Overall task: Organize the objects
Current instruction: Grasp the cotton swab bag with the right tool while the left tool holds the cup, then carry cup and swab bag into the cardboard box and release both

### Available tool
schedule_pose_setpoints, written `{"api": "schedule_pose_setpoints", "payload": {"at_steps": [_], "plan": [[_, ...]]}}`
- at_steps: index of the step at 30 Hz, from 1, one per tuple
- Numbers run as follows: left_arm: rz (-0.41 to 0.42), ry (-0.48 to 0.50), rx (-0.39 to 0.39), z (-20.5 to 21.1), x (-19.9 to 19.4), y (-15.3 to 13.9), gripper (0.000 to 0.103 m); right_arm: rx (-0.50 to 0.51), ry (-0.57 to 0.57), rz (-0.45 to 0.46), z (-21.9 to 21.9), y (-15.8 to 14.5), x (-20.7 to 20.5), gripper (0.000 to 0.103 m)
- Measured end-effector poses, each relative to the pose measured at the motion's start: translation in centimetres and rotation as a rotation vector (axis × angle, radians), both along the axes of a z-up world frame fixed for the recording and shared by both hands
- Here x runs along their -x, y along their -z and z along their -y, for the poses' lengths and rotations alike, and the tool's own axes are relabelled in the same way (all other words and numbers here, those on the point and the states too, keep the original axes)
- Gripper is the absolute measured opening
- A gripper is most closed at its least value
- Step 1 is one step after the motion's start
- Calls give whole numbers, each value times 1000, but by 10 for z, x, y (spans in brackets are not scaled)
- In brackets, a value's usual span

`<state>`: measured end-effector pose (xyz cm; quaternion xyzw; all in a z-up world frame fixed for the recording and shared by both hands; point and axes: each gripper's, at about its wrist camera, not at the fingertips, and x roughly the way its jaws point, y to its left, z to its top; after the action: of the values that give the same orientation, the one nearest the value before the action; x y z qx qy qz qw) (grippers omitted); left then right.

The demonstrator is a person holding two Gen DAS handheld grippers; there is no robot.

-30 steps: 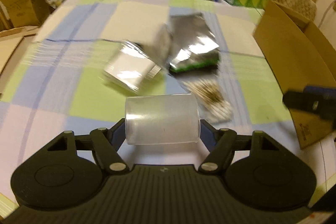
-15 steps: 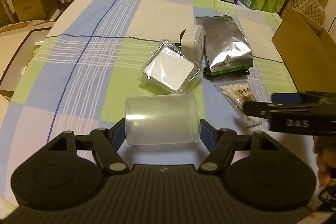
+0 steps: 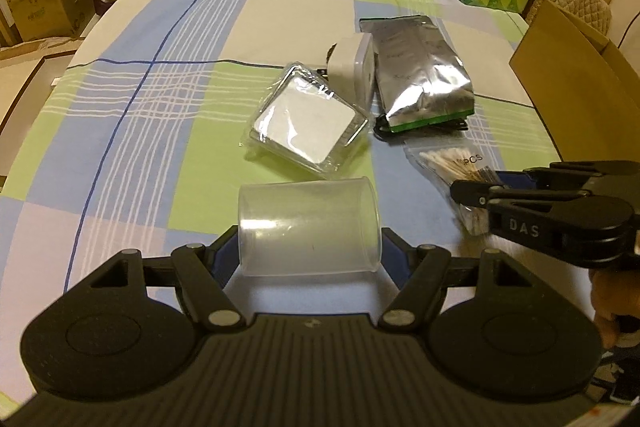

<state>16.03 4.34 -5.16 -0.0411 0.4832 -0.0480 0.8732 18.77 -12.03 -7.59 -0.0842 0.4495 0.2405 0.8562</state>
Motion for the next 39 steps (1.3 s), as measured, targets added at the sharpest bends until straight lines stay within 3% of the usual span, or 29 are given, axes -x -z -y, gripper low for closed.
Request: {"api": "schedule_pose_setpoints", "payload": {"at_steps": [14,20,39], "plan": [[64,37,-4,19,33,-58,68,-140,111,50,45,-83,57,20],[99,65,9,33,57,-88,68,-152,133,94,64,-115,79,20],[138,180,23,98,88,-120,68,-174,226,142,134,-148,111,20]]}}
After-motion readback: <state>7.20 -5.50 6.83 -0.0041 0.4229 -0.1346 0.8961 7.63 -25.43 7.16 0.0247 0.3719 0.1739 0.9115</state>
